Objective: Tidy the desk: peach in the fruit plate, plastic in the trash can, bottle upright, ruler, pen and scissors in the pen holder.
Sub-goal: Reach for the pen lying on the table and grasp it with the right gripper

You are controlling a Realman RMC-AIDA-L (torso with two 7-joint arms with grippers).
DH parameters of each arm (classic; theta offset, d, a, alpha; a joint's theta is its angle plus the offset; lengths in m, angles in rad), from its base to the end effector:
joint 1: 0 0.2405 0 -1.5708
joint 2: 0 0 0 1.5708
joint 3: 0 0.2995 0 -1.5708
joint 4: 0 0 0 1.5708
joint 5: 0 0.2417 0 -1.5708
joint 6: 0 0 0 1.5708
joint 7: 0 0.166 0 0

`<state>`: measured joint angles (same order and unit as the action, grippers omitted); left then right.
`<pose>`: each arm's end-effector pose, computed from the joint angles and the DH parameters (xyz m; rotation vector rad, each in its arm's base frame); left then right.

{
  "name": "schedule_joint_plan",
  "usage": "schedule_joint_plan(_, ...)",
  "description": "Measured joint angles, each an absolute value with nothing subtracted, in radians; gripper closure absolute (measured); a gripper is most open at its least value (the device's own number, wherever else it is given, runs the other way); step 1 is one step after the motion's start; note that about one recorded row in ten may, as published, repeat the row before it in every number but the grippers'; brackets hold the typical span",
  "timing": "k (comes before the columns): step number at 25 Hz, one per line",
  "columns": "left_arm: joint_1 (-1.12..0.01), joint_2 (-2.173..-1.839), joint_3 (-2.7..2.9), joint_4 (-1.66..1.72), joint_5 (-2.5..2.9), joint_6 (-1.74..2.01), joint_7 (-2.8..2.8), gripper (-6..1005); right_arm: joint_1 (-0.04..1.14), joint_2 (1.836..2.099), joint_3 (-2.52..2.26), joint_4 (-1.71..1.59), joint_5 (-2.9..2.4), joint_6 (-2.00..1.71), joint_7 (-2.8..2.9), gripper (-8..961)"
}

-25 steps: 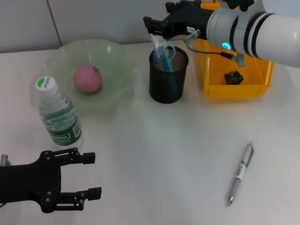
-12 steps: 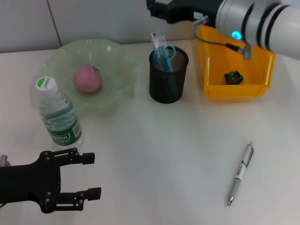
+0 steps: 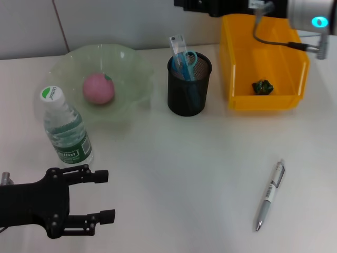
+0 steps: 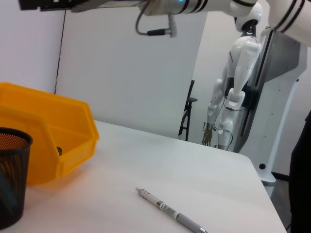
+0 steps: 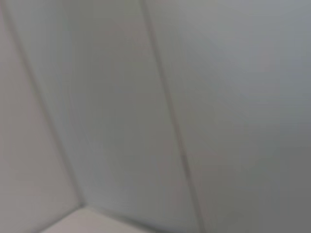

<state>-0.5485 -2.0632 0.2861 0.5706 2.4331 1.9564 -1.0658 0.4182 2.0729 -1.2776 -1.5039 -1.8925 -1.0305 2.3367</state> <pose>-0.3243 0.3102 -0.0284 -2.9648 -0.3880 -0.8427 0.1361 0.4419 0.0328 -2.3723 0.7182 0.7166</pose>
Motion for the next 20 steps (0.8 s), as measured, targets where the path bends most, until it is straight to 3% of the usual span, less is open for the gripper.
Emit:
schedule_joint_plan(4,-0.550,-2.062,0.289,0.571,2.433,1.962,-1.074,222,0.465,2.046,-1.159,-1.511,-1.914,-1.298,2.278,288)
schedule_joint_plan(11,-0.547,-2.060,0.296,0.577,2.433,1.976,-1.085,224,0.471,2.034,-1.027,-1.509,-1.958,-1.529,2.168,292)
schedule_joint_plan(20,-0.545,-2.060,0.331,0.576,2.431,1.984,-1.099,226,0.636,1.956,-0.944,-1.364,-2.103,-1.819,2.272,246)
